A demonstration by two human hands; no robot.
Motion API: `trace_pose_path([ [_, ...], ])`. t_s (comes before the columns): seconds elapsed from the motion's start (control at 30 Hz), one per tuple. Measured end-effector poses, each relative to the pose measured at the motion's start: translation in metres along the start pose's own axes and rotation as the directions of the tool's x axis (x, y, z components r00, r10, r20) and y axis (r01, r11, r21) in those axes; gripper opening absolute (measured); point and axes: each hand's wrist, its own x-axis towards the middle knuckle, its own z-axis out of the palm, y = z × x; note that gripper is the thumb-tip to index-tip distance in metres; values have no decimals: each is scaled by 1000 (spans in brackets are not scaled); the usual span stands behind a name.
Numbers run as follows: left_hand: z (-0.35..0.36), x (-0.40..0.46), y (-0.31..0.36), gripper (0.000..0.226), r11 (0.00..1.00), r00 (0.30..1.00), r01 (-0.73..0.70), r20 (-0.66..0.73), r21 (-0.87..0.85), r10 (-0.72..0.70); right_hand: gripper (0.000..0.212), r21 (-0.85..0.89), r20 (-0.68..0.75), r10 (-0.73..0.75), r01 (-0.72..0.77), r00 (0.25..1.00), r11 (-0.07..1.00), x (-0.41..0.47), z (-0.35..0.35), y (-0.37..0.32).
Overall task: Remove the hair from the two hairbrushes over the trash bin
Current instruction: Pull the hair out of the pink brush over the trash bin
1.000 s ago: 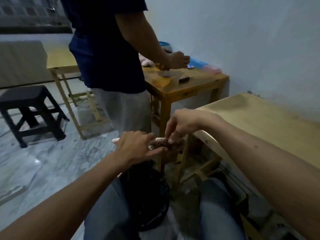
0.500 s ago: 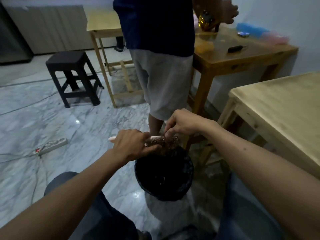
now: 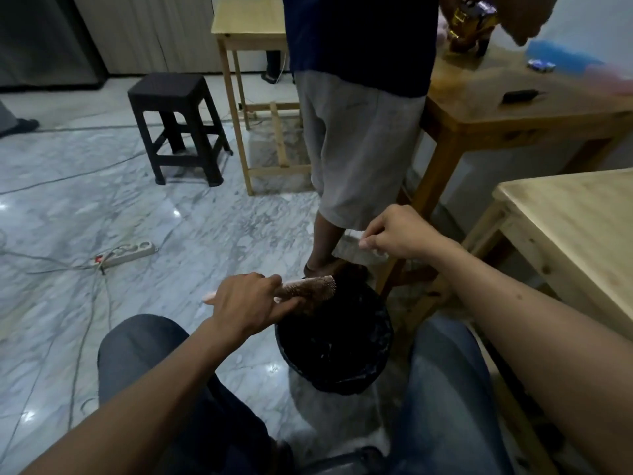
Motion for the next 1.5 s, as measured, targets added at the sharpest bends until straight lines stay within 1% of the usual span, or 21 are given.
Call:
trace_pose_path([
  [0.13, -4, -11, -11, 62, 970, 967, 244, 76, -9, -243, 10, 112, -29, 163, -159, 986, 981, 1, -5, 14],
  [0.23, -7, -11, -11, 61, 945, 941, 325, 108, -22, -321, 11, 139, 37, 222, -225, 974, 964, -4, 10, 17],
  [0.3, -9, -9, -7, 60, 941, 936, 337, 120, -42, -330, 22, 225, 131, 181, -207, 975, 952, -9, 21, 14],
  [0.37, -10, -7, 0, 57, 944, 943, 322, 108, -70, -314, 46, 350, 220, 107, -181, 970, 919, -12, 30, 9],
  [0.43, -12, -4, 8, 52, 948, 953, 298, 89, -110, -289, 64, 425, 251, 52, -158, 967, 891, -14, 37, 3],
  [0.5, -14, 0, 17, 45, 954, 963, 265, 87, -141, -254, 73, 476, 241, 12, -129, 970, 870, -13, 46, 0],
  [0.53, -15, 1, 22, 42, 957, 968, 247, 92, -151, -235, 71, 493, 221, -4, -108, 975, 863, -12, 51, 0],
  [0.57, -16, 2, 25, 40, 959, 970, 234, 98, -160, -221, 62, 505, 183, -25, -72, 983, 860, -11, 55, -1],
  [0.67, -19, 2, 30, 44, 958, 971, 231, 96, -167, -217, 14, 498, -25, -24, 33, 999, 866, -11, 60, 0],
  [0.7, -19, 1, 29, 47, 960, 971, 230, 96, -157, -217, 4, 502, -79, 4, 36, 997, 864, -11, 59, 2],
  [0.83, -9, -1, 17, 50, 954, 957, 274, 129, -122, -259, 6, 498, -155, 150, -54, 976, 866, -12, 49, 17],
  [0.93, -7, 0, 9, 50, 932, 925, 351, 189, -92, -329, 9, 541, -145, 250, -135, 957, 830, -17, 40, 28],
  [1.03, -8, 3, 6, 55, 902, 892, 417, 238, -111, -384, 14, 610, -79, 321, -210, 944, 765, -23, 36, 39],
  [1.1, -10, 5, 7, 57, 900, 890, 420, 246, -117, -383, 16, 615, -2, 296, -233, 955, 753, -27, 38, 44],
  [1.13, -11, 6, 8, 58, 901, 893, 415, 242, -122, -379, 19, 581, 57, 260, -244, 964, 776, -28, 41, 46],
  [1.17, -13, 7, 10, 58, 902, 897, 410, 236, -133, -373, 25, 526, 128, 215, -250, 968, 813, -29, 43, 46],
  [1.23, -15, 9, 15, 58, 905, 910, 392, 214, -167, -355, 49, 471, 259, 142, -253, 955, 845, -27, 47, 43],
  [1.3, -17, 11, 21, 56, 907, 924, 368, 185, -202, -334, 58, 543, 306, 112, -270, 945, 795, -25, 48, 33],
  [1.37, -20, 12, 27, 51, 904, 934, 350, 168, -247, -316, 51, 640, 303, 98, -278, 948, 717, -25, 49, 19],
  [1.4, -22, 13, 31, 48, 898, 937, 344, 161, -275, -310, 45, 663, 287, 86, -262, 954, 701, -26, 50, 13],
  [1.5, -27, 14, 37, 46, 895, 947, 322, 126, -310, -297, 21, 693, 147, 58, -145, 987, 706, -21, 62, 1],
])
